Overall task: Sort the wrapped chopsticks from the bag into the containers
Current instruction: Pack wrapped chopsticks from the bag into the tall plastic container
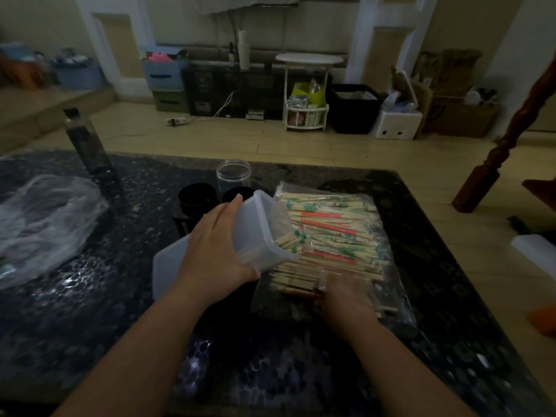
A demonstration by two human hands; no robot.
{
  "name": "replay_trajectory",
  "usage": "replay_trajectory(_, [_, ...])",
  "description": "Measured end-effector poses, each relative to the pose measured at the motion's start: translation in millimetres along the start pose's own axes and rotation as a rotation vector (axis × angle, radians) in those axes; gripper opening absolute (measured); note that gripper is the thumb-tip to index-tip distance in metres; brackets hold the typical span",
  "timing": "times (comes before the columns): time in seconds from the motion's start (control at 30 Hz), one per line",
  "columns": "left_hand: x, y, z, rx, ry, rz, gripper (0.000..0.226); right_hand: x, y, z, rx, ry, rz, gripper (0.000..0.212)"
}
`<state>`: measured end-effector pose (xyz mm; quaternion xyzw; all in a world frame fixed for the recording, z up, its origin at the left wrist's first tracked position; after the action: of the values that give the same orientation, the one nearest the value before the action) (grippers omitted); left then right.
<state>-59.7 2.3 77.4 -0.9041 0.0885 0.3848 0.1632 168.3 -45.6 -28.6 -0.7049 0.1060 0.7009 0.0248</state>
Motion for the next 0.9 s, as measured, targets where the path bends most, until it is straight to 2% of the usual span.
replay_trajectory(0.13, [1, 0, -1, 0.0, -0.01, 0.0, 0.13, 0, 3, 1, -0.044, 0.047, 0.026, 0.042])
replay_trajectory(0.23, [1, 0, 0, 0.004, -0.014, -0.005, 0.131, 3, 7, 3, -0.049, 0.073, 0.073, 0.05])
replay_trajectory(0.47, [0, -2, 2, -0.004, 0.018, -0.004, 0.13, -31, 16, 5, -0.093, 0.104, 0.027, 0.064])
replay_trajectory(0.63, [0, -2, 2, -0.005, 0.012, -0.001, 0.13, -40, 24, 13, -0.103, 0.065, -0.055, 0.048])
replay_trajectory(0.9, [-1, -1, 0, -0.011, 0.016, -0.008, 0.129, -48, 31, 11, -0.136, 0.024, -0.053, 0.032])
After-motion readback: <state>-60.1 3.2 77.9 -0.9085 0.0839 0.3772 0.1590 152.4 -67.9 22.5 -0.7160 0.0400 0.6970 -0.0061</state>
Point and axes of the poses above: each hand's wrist, its own y-axis away from the middle knuckle, its own x-axis out of the palm, z = x × y, the point moved 2 cm from there along -y, towards the middle knuckle, and after that the axes turned 8 degrees about y, right-handed, at the moved point
